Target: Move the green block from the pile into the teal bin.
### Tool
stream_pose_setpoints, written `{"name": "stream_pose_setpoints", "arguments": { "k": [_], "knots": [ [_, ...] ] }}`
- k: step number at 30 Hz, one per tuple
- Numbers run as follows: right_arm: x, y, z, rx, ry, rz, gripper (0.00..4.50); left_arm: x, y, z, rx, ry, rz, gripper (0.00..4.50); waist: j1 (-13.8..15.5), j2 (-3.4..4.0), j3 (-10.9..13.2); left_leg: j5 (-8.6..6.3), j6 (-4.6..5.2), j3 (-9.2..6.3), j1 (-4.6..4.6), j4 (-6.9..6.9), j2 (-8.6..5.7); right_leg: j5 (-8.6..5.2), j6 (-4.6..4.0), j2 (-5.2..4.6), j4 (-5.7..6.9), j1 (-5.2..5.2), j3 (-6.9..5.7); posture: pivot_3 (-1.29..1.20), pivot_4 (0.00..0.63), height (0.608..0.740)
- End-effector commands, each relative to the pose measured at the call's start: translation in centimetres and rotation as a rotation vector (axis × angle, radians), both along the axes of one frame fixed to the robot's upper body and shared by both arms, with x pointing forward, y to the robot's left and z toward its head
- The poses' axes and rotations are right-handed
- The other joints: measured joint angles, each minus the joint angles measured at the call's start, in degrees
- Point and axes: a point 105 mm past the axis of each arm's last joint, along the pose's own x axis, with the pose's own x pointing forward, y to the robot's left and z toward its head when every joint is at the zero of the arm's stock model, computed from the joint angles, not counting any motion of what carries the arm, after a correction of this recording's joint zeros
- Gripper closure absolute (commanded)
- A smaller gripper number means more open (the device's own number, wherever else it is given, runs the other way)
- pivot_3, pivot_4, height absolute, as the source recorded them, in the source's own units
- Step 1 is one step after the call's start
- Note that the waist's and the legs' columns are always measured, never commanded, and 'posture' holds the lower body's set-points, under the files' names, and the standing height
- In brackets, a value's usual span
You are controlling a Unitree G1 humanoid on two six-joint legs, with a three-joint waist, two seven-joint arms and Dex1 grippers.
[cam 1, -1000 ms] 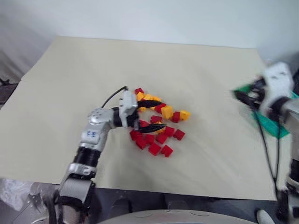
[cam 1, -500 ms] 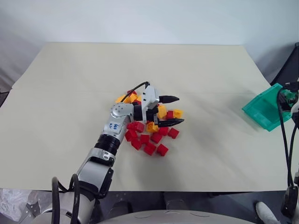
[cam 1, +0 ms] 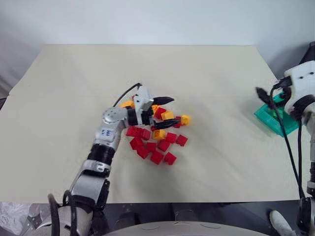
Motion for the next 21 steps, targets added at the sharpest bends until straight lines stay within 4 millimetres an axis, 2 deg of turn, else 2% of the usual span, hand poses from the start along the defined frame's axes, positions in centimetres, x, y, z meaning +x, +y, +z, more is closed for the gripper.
{"name": "stream_pose_setpoints", "arguments": {
  "k": [1,4,6,10,12,15,21],
  "knots": [
    [-2.7,3.5,-0.2,-0.025,-0.003,0.286,0.02,-2.2,4.5,1.5,-0.025,-0.009,0.019,0.00,0.0,0.01,0.0,0.00,-0.01,-0.05,0.01,0.00,0.03,0.00,0.00,0.01,0.02,0.00,-0.01,0.00,0.150,0.740],
    [-4.6,4.8,-2.1,0.040,0.117,0.448,0.02,-3.0,8.0,0.8,0.037,0.027,0.121,0.00,0.1,0.01,0.0,0.00,-0.01,-0.14,0.01,0.05,0.01,0.00,0.00,-0.07,0.04,0.01,-0.02,0.00,0.150,0.740],
    [-5.5,5.2,-2.5,0.083,0.136,0.523,0.02,-3.7,10.6,0.1,0.076,0.058,0.197,0.00,0.4,0.01,0.0,0.00,0.00,-0.14,0.00,0.16,-0.08,0.01,0.01,-0.18,-0.05,0.04,-0.02,0.00,0.150,0.740],
    [-5.6,4.5,-3.9,0.057,0.208,0.531,0.02,-5.6,15.8,-1.8,0.111,0.163,0.330,0.00,0.2,-0.01,0.0,-0.01,0.01,-0.12,0.07,0.22,-0.11,0.01,0.02,-0.22,-0.09,0.12,-0.07,0.00,0.150,0.740],
    [-5.1,4.4,-3.2,0.112,0.132,0.508,0.02,-6.5,17.6,-2.8,0.125,0.198,0.381,0.00,0.1,-0.03,0.0,-0.01,0.01,-0.10,0.08,0.21,-0.10,-0.01,-0.02,-0.22,-0.07,0.10,-0.11,0.00,0.150,0.740],
    [-5.0,4.6,-3.8,0.148,0.160,0.523,0.02,-7.4,19.2,-3.3,0.125,0.225,0.428,0.00,0.0,-0.06,0.0,-0.01,0.01,-0.06,0.07,0.20,-0.07,-0.05,-0.09,-0.21,-0.03,0.09,-0.22,0.00,0.150,0.740],
    [-5.9,5.6,-4.9,0.165,0.219,0.584,0.02,-7.8,19.6,-2.3,0.121,0.149,0.434,0.00,0.4,-0.06,0.0,-0.01,0.00,-0.10,0.03,0.20,-0.08,-0.07,-0.13,-0.22,-0.04,0.08,-0.29,0.00,0.150,0.740]
  ]
}}
